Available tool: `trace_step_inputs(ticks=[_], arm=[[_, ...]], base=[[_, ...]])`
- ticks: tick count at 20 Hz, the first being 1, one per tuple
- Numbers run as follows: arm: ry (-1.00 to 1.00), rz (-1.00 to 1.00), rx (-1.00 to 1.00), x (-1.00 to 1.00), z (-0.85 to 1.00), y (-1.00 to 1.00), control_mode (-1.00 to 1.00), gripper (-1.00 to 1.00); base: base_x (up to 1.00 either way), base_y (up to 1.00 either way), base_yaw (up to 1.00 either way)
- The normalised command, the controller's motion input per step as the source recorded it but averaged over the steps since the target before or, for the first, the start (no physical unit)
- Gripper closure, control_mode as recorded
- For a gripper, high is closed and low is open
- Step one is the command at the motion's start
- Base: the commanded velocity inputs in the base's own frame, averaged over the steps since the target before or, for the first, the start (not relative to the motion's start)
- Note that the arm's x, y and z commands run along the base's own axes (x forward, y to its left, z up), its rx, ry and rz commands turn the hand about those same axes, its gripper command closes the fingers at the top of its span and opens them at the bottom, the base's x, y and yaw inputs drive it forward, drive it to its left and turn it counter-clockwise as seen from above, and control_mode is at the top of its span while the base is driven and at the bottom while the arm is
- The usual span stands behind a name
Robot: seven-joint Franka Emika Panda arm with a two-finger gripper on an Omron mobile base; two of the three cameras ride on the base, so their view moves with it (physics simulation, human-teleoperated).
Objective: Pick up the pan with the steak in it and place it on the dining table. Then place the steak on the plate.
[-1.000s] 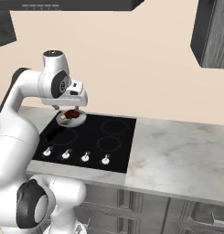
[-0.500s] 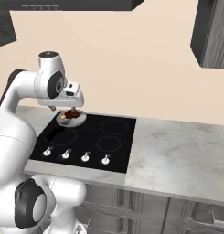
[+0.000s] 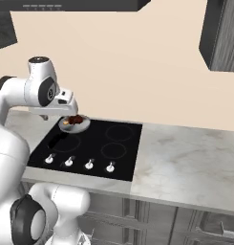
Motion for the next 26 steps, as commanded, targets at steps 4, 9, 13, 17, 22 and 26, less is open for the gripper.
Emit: trace_step_inputs(ticks=[4, 9, 13, 17, 22, 26], arm=[[-0.08, 0.0, 0.01, -0.37, -0.16, 0.22, -1.0, -1.0], [-0.02, -0.02, 0.01, -0.03, -0.21, 0.16, -1.0, -1.0], [-0.05, -0.05, 0.03, 0.06, -0.38, 0.26, -1.0, -1.0], [-0.05, -0.07, 0.0, 0.23, -0.42, 0.37, -1.0, -1.0], [-0.04, -0.08, 0.0, 0.38, -0.4, 0.44, -1.0, -1.0], [-0.01, -0.1, 0.01, 0.52, -0.4, 0.46, -1.0, -1.0]], base=[[0.0, 0.0, 0.0], [0.0, 0.0, 0.0], [0.0, 0.0, 0.0], [0.0, 0.0, 0.0], [0.0, 0.0, 0.0], [0.0, 0.0, 0.0]])
